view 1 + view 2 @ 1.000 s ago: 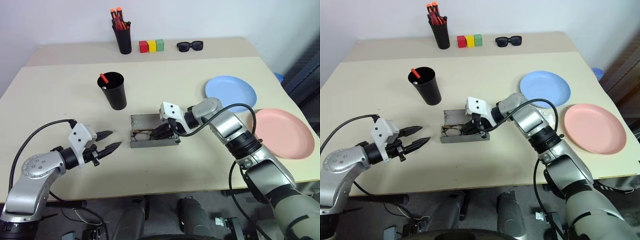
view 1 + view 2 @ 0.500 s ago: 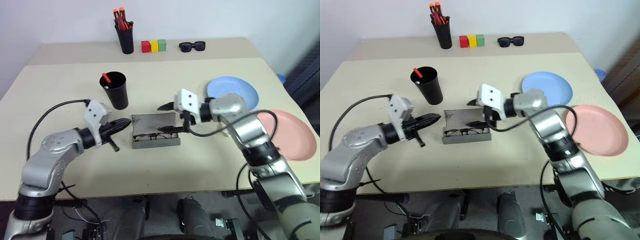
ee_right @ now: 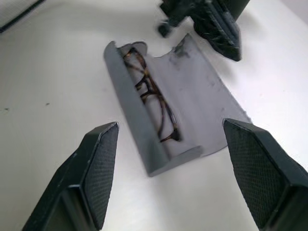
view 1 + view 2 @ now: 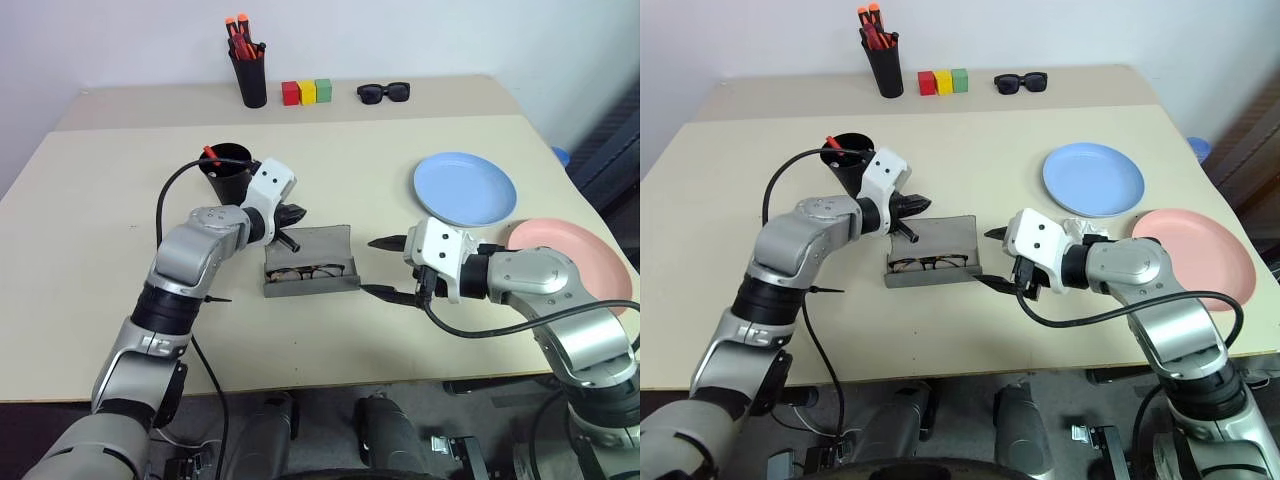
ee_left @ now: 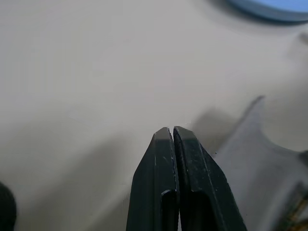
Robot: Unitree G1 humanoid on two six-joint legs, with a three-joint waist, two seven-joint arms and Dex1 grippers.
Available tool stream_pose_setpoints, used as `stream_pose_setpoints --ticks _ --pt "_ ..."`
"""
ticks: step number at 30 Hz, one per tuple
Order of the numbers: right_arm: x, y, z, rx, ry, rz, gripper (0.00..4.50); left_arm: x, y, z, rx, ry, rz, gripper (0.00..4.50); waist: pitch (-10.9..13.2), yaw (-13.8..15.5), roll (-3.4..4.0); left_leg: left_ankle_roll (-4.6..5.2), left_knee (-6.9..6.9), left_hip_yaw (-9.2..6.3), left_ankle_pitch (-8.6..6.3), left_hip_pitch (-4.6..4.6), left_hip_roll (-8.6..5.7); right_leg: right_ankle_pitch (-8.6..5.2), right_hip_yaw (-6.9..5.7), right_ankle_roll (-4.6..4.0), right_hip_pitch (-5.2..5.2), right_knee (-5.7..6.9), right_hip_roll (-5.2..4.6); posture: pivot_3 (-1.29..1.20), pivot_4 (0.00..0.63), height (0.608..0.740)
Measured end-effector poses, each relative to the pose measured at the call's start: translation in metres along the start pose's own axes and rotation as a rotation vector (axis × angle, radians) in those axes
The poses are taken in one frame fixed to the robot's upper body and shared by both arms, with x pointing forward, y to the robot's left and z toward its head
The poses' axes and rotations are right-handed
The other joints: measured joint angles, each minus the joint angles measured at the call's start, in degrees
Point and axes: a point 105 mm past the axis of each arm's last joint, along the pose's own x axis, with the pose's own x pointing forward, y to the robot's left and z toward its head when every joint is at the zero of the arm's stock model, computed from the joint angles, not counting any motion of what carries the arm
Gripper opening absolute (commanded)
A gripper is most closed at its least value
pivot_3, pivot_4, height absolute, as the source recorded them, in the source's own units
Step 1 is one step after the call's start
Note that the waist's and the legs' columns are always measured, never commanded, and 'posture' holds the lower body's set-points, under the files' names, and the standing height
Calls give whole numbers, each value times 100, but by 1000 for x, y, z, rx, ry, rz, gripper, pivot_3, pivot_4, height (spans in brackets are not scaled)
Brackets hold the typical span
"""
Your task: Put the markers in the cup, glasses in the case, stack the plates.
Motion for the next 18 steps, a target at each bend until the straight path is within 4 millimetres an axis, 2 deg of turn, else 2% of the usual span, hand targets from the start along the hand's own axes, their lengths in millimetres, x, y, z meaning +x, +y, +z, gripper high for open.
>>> stream_pose_setpoints --ticks 8,13,18 --pt "-3 3 -8 25 21 -21 3505 12 -5 -9 -28 107 -38 38 1 -17 -2 0 -1 1 0 1 1 0 -3 1 0 1 0 0 150 740" --pt "-3 0 -11 30 21 -36 3505 10 -8 -13 -44 123 -73 38 1 -5 -2 0 -1 -1 0 0 0 0 -2 1 1 -1 -2 0 150 740" --pt "-2 -7 -18 61 28 -74 3505 -1 -17 -17 -65 97 -150 38 1 -15 -2 0 -2 -6 0 1 2 0 -1 0 -1 1 -2 0 150 740"
